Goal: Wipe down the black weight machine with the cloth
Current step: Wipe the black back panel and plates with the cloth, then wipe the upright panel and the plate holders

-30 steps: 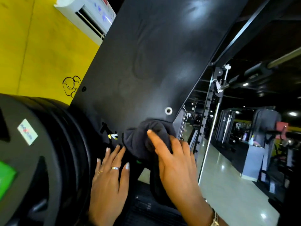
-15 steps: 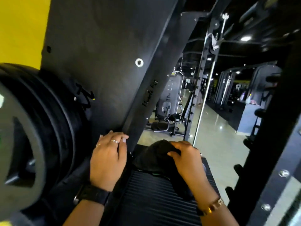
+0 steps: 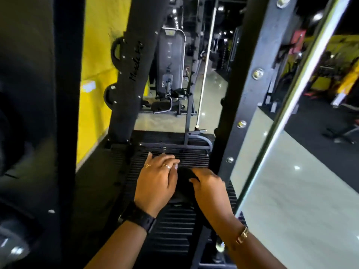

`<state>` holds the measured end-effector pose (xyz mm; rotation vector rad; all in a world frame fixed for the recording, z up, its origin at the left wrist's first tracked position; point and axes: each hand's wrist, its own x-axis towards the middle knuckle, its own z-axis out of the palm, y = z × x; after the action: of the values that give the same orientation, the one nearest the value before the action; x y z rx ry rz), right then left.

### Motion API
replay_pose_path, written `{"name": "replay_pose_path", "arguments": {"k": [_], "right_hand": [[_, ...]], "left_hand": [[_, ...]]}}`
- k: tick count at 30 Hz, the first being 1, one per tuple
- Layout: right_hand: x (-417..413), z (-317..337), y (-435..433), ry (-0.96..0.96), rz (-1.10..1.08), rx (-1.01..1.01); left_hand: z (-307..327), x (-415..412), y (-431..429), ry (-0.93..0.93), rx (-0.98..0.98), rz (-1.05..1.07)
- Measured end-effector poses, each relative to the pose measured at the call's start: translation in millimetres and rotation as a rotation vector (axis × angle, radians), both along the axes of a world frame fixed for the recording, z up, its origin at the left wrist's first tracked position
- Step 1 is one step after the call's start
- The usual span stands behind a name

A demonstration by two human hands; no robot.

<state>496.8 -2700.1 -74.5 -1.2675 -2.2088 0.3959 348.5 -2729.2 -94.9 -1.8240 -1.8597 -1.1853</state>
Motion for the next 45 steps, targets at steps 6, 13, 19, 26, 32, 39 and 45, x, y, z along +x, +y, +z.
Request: {"name": "replay_pose_path", "arguments": {"k": [6, 13, 19, 26, 32, 39, 45], "right_hand": [[78, -25, -12, -0.012, -0.142, -0.079], [136, -41, -26, -0.002, -0.307, -0.143], [151, -51, -39, 0.023, -0.501, -0.162], [158, -58, -54, -0.073, -0.682, -0.094], [193, -75, -71, -0.176, -0.881, 0.033], [250, -96, -67, -0.273, -1.008, 0.14], [319, -107, -46, -0.24, -1.063, 0.166]], "left_hand": [[-26, 70, 8, 0.004, -0.09, -0.134], [-48, 124, 17, 0.016, -0.136, -0.358], [-52, 140, 33, 0.052, -0.154, -0.566], [-61, 158, 46, 0.035, -0.136, -0.775], [-67, 197, 55, 0.048, -0.161, -0.862], [-73, 265, 72, 0.132, -0.176, -0.956], [-84, 335, 104, 0.151, -0.189, -0.98]]}}
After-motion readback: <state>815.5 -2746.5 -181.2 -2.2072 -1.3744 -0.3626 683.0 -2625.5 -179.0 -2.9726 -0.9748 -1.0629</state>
